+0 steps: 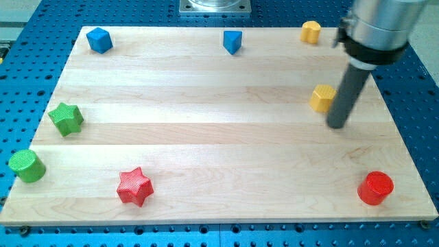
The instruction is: Push the yellow heart into the hexagon
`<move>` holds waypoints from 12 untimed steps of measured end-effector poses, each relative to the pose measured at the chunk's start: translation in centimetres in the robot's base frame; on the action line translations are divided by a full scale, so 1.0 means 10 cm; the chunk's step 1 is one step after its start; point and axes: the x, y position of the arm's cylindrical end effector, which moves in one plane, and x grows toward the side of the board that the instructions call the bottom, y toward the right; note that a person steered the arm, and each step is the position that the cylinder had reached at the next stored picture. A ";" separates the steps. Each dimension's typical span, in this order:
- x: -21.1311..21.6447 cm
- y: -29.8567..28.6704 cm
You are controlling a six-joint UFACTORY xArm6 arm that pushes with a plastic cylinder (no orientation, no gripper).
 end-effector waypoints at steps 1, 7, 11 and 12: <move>-0.66 0.75; -2.52 0.14; -2.02 -0.63; -2.22 -0.64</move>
